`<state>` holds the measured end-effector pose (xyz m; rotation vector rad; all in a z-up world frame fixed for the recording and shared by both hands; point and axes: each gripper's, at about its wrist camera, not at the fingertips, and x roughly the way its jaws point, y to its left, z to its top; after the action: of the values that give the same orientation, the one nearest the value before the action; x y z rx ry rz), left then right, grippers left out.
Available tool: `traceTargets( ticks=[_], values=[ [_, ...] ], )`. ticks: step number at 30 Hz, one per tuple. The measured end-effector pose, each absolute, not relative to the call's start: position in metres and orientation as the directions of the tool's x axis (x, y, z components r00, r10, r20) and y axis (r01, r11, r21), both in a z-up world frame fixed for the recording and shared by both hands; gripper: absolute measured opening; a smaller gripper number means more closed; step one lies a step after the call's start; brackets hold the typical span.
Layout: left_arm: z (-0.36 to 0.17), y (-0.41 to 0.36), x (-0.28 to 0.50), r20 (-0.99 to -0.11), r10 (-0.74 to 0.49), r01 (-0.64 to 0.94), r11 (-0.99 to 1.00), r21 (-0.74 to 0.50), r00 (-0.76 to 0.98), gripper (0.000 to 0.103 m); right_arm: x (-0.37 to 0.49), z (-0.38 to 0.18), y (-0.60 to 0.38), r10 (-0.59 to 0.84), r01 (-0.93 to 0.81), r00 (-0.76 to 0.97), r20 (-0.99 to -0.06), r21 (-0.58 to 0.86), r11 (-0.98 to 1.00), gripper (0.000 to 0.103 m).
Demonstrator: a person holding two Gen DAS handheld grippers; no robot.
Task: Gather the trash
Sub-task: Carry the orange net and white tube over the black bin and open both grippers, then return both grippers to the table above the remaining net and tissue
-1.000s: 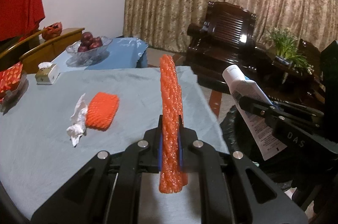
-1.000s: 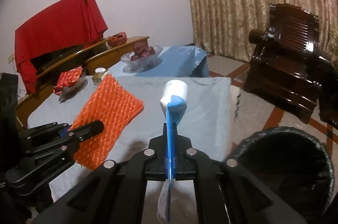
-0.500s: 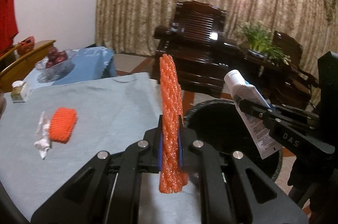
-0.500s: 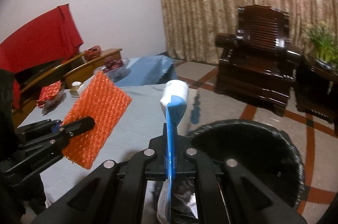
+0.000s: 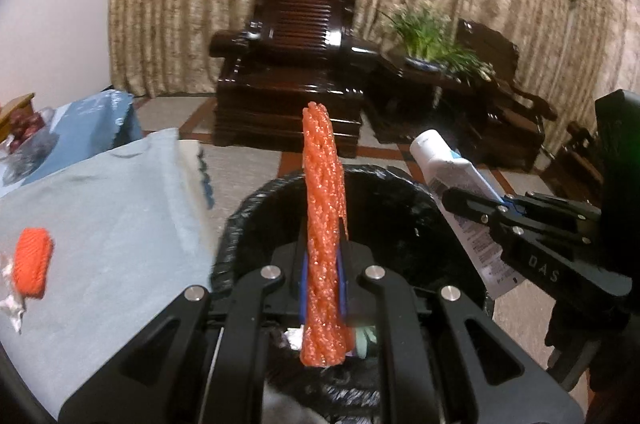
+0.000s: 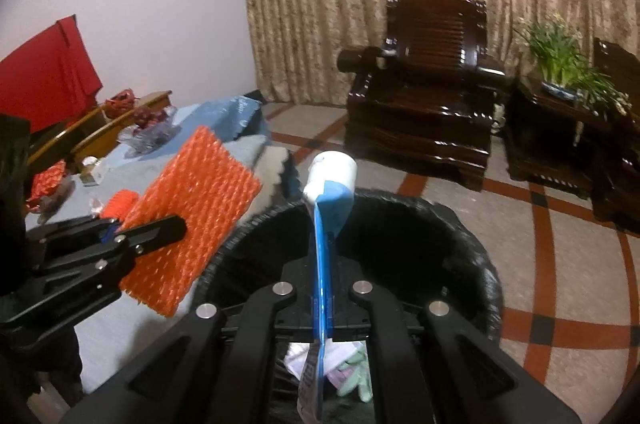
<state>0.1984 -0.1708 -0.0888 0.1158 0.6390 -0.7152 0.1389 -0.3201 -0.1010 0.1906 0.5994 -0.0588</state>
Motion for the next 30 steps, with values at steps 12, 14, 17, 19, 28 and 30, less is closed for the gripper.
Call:
traceTargets(
  ticks=[12,14,17,19,28,30],
  values=[
    [-0.14,-0.223,0.23,-0.682,-0.564,0.681,0.72,-0.131,0.465,0.01,0.152,-0.153,-0.343,-0.006,0.169,0.747,-0.665,0.182,0.969,0.002],
    [-0.148,-0.223,0.234,-0.7,-0.562,0.684,0.716,-0.144,0.441,0.014,0.155,-0.159,-0.345,-0.007,0.177,0.738,-0.674,0.184,0.967,0.002],
    [-0.155,-0.22,0.243,-0.713,-0.558,0.673,0.722,-0.163,0.426,0.042,0.16,-0.171,-0.348,-0.016,0.191,0.717,-0.697,0.175,0.966,0.005],
    [-0.156,-0.214,0.245,-0.708,-0.559,0.661,0.73,-0.174,0.431,0.051,0.161,-0.175,-0.349,-0.027,0.197,0.711,-0.703,0.163,0.967,0.016],
    [-0.133,-0.182,0.251,-0.67,-0.553,0.61,0.771,-0.183,0.496,0.081,0.149,-0.163,-0.354,-0.059,0.223,0.74,-0.67,0.161,0.962,0.078],
    [-0.125,-0.17,0.248,-0.657,-0.545,0.594,0.784,-0.18,0.521,0.085,0.145,-0.153,-0.349,-0.062,0.212,0.76,-0.647,0.157,0.965,0.087]
  ],
)
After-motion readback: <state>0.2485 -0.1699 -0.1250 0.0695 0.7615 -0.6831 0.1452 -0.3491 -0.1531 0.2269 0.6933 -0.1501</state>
